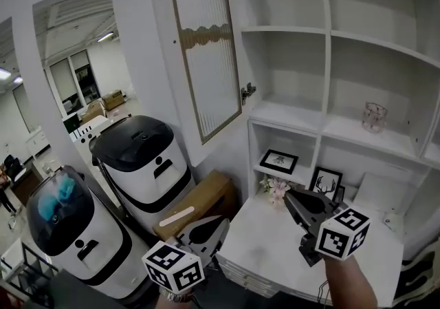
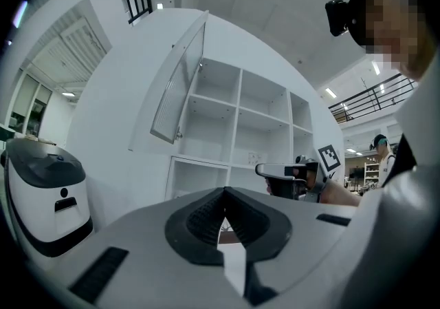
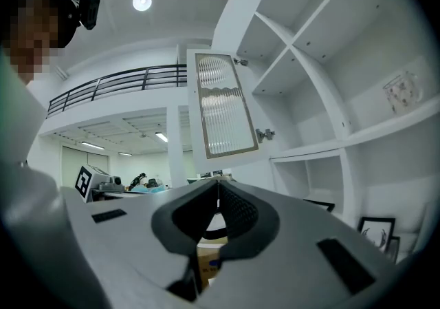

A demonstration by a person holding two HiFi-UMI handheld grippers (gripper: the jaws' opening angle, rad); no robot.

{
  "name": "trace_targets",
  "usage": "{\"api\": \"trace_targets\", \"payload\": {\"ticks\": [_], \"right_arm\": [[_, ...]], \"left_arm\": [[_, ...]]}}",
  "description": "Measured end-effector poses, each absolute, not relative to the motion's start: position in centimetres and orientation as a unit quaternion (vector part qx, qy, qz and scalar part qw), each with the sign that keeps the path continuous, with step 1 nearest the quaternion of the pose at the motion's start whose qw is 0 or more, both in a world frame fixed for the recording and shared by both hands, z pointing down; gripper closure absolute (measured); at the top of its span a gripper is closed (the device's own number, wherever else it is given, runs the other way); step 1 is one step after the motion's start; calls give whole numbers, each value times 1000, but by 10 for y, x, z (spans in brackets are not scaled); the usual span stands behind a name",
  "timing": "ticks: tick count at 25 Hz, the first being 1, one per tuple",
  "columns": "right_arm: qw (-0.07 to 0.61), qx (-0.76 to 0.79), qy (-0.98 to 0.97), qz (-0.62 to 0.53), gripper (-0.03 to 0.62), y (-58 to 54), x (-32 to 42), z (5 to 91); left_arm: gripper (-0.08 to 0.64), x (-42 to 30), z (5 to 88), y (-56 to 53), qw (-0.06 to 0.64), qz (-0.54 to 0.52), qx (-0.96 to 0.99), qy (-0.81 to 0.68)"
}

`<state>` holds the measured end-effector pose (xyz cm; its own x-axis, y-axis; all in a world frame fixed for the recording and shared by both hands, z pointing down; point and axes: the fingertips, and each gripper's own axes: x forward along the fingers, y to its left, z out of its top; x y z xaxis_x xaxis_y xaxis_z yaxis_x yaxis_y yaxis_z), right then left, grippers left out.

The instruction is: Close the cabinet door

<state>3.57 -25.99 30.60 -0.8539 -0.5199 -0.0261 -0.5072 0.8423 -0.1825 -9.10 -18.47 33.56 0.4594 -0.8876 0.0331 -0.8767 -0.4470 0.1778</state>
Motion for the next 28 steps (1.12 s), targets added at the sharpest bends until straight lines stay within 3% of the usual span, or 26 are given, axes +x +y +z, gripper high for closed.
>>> {"api": "trace_targets", "payload": {"ticks": [11, 20, 28], "right_arm": [[34, -196, 976, -85, 586, -287, 16, 307], [41, -190, 977, -88, 582, -292, -36, 303], [43, -223, 972, -66, 522, -299, -105, 290]], "left_arm": [[555, -83, 338, -200, 83, -28, 822, -563], [555, -124, 335, -203, 80, -24, 822, -564], [555, -181, 325, -219, 72, -31, 849, -523]]}}
